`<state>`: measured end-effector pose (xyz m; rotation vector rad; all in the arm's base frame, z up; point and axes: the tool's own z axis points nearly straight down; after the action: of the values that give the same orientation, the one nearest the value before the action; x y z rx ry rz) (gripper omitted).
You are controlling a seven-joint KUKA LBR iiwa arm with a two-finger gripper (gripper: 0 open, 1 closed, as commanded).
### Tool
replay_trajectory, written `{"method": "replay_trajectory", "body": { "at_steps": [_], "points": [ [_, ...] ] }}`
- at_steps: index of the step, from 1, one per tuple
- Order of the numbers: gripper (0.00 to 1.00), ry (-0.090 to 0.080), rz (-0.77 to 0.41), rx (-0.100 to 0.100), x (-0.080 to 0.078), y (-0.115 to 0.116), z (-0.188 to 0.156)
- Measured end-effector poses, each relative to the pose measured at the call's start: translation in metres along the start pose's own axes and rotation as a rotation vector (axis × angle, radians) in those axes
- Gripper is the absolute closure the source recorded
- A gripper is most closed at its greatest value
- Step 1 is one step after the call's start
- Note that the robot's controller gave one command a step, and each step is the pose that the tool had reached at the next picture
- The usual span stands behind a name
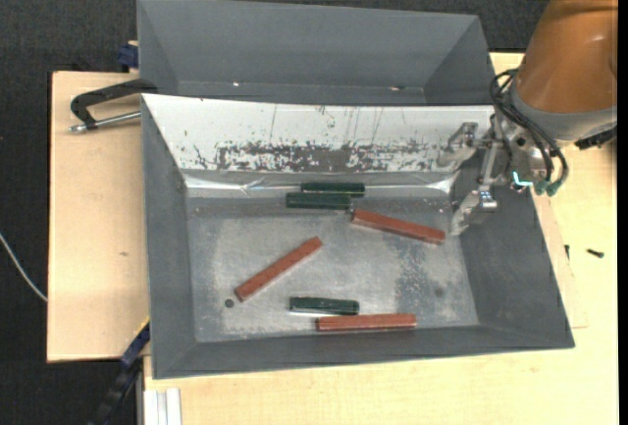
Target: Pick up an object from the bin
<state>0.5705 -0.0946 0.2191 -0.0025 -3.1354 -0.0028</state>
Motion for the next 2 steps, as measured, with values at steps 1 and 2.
{"method": "replay_trajectory", "body": {
  "at_steps": [1, 2],
  "points": [
    [0.0, -0.008, -0.002, 0.001, -0.002, 0.0, -0.004],
    [0.0, -0.015, -0.02, 0.002, -0.007, 0.001, 0.045]
  ]
}}
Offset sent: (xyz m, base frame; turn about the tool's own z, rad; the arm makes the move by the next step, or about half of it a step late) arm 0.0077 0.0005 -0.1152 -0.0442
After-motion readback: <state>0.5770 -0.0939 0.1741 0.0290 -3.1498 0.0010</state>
